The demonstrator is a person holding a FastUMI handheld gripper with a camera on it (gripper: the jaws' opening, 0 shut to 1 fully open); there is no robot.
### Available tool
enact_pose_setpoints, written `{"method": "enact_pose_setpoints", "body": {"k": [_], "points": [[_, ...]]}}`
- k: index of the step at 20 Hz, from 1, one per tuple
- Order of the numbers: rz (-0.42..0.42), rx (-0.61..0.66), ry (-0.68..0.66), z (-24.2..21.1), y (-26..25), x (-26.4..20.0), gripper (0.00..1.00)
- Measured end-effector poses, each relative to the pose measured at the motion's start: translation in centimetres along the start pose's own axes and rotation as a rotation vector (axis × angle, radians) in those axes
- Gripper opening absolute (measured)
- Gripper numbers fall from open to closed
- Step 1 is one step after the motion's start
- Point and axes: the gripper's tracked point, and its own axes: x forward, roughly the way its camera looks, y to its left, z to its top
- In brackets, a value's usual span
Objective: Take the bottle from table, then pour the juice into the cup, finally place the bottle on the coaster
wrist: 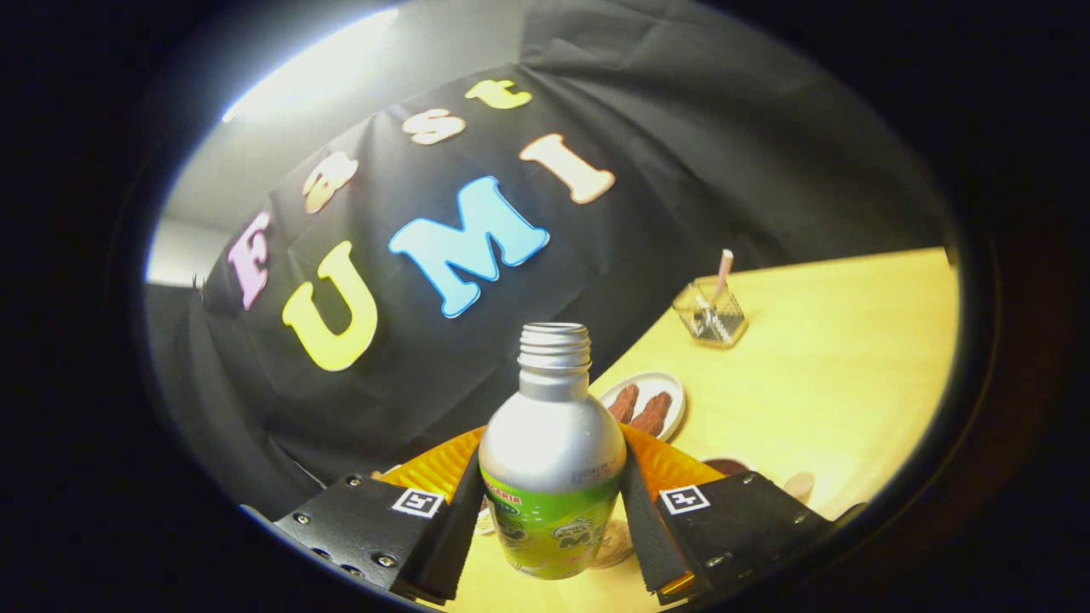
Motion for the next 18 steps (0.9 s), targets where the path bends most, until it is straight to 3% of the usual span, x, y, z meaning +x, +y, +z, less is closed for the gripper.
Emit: {"method": "enact_pose_setpoints", "body": {"k": [4,7,11,14,18], "points": [[-0.06,-0.295,0.006,1.3,1.0,0.8,0.77],[-0.007,-0.434,0.012,0.8,3.9,1.2,0.78],[0.053,-0.494,-0.079,0.1,5.9,0.7,0.78],[0.043,-0.566,-0.092,-0.4,6.0,0.5,0.77],[0.089,-0.535,-0.092,-1.3,7.1,0.8,0.77]]}}
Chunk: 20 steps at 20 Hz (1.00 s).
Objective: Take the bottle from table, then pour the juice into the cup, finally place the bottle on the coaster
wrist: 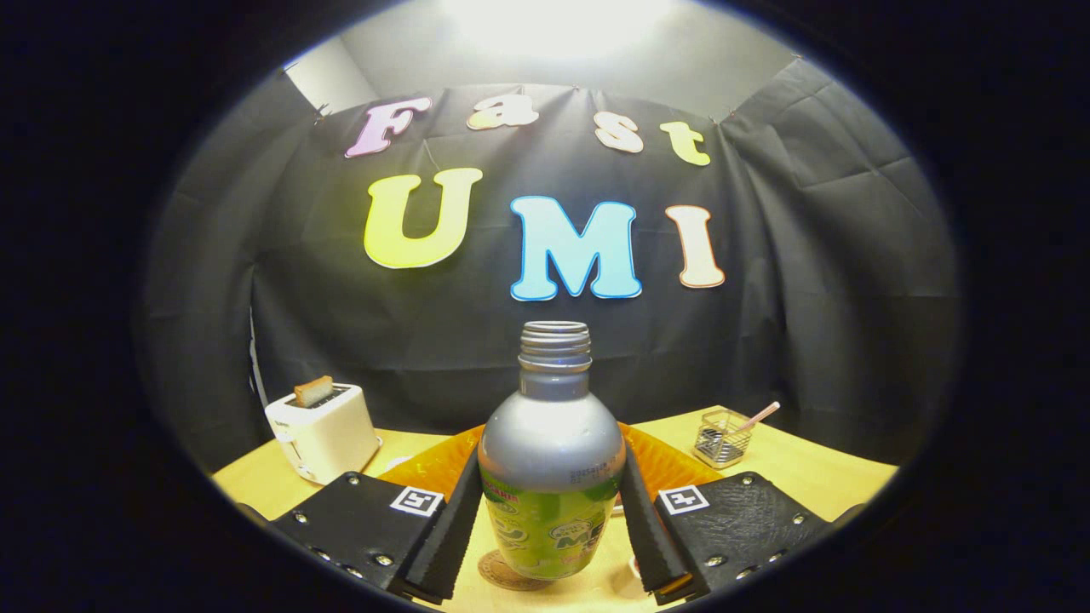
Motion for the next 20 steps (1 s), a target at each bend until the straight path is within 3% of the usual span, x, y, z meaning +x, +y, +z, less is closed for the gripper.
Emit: {"method": "enact_pose_setpoints", "body": {"k": [20], "points": [[0.062,-0.035,0.104,-9.0,3.0,3.5,0.78]]}}
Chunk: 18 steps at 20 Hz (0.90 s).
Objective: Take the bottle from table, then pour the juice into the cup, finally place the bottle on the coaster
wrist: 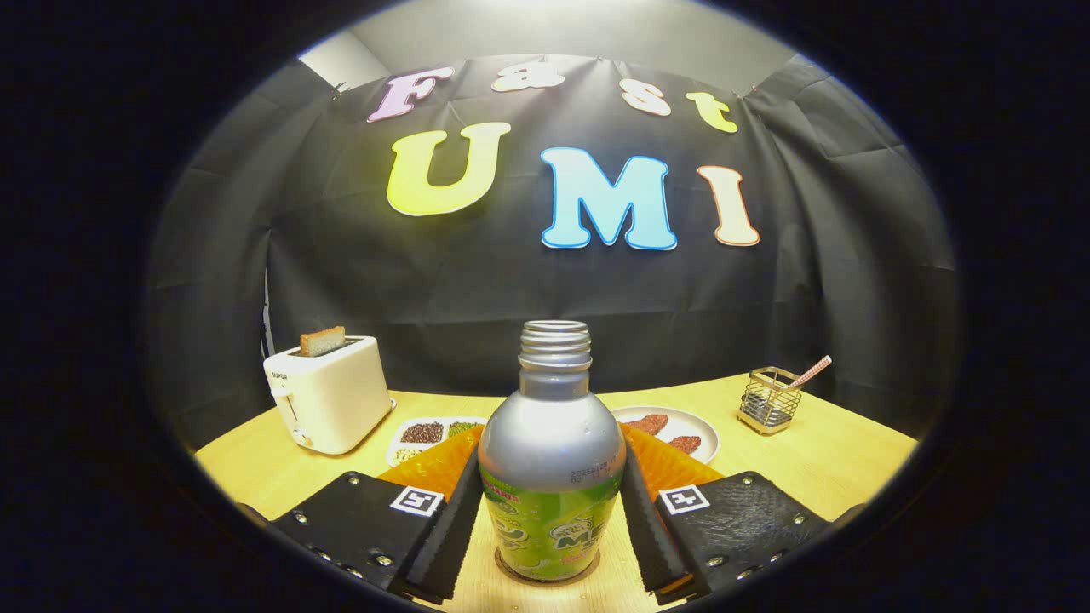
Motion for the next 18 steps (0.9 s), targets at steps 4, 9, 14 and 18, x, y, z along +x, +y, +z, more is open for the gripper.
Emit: {"method": "enact_pose_setpoints", "body": {"k": [4,9,14,18], "points": [[0.004,-0.003,-0.001,-1.3,0.4,1.2,0.77],[0.029,0.02,0.039,-3.5,1.1,2.4,0.77],[0.007,0.036,0.024,-3.5,0.1,2.5,0.78],[0.006,0.038,0.012,-3.5,0.2,2.5,0.78]]}}
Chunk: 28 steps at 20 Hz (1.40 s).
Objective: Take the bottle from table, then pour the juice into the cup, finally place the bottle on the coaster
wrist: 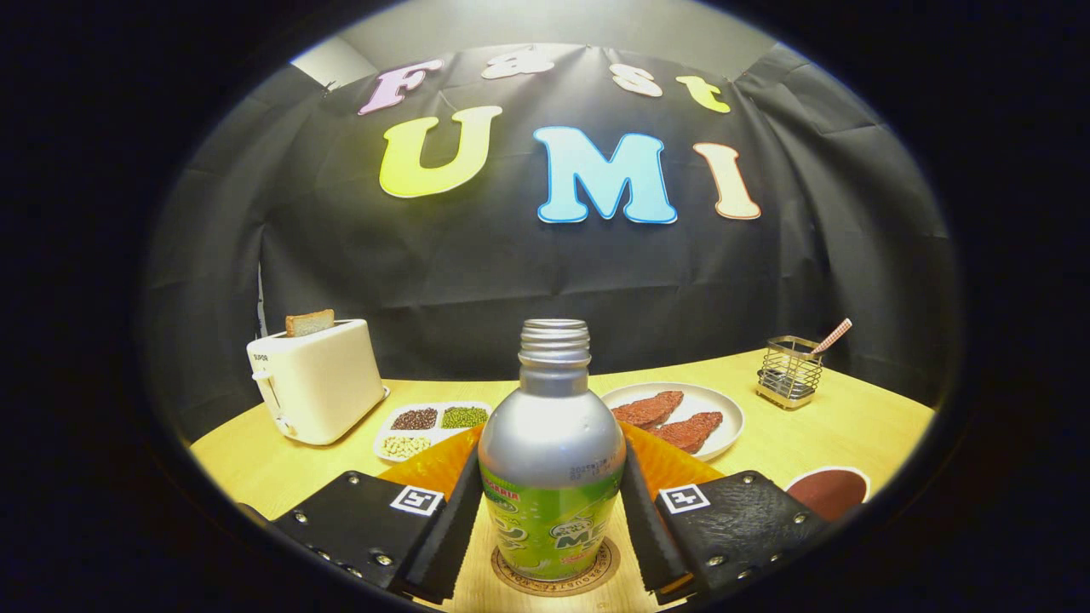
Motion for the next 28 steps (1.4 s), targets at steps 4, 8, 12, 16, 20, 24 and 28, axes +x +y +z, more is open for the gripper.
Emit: {"method": "enact_pose_setpoints", "body": {"k": [4,8,12,16,20,24,28], "points": [[-0.011,-0.017,-0.009,0.0,0.0,-0.1,0.78],[-0.01,-0.03,-0.034,0.5,0.2,-0.6,0.99],[-0.009,-0.037,-0.077,2.5,0.3,-1.9,0.98],[-0.013,-0.066,-0.128,6.0,0.5,-5.0,0.98],[0.003,-0.085,-0.185,10.5,1.1,-9.6,0.97],[0.017,-0.107,-0.157,14.1,2.2,-13.8,0.97],[0.002,-0.141,-0.153,18.3,3.7,-17.5,0.97]]}}
